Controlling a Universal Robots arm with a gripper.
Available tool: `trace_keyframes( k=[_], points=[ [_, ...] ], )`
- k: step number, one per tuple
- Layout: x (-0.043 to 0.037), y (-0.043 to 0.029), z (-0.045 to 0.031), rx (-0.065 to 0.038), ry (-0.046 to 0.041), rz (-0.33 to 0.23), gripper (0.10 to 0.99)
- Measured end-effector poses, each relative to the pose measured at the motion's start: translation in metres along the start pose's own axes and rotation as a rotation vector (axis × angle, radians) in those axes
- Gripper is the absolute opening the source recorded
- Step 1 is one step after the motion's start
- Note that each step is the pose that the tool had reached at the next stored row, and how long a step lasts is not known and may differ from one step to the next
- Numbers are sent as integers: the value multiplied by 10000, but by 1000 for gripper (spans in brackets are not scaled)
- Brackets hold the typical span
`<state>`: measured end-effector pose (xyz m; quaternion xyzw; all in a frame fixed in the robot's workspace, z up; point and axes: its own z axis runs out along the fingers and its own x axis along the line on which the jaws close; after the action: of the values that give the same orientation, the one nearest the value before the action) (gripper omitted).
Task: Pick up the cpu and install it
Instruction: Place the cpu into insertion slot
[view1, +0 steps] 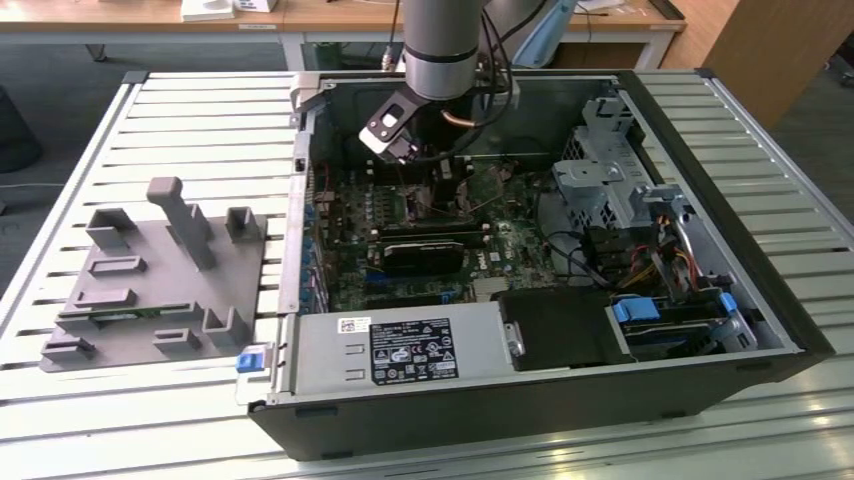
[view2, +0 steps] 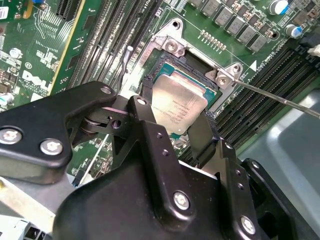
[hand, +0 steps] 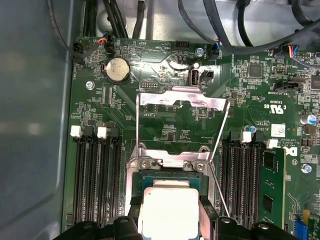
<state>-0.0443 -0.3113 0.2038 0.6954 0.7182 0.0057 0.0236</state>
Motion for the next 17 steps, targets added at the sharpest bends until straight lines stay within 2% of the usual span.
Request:
trace_keyframes(
  k=[12,17],
  points=[
    [-5,-5,85,0,0,0,533],
    [-5,-5,93,1,-1,1,533]
  ],
)
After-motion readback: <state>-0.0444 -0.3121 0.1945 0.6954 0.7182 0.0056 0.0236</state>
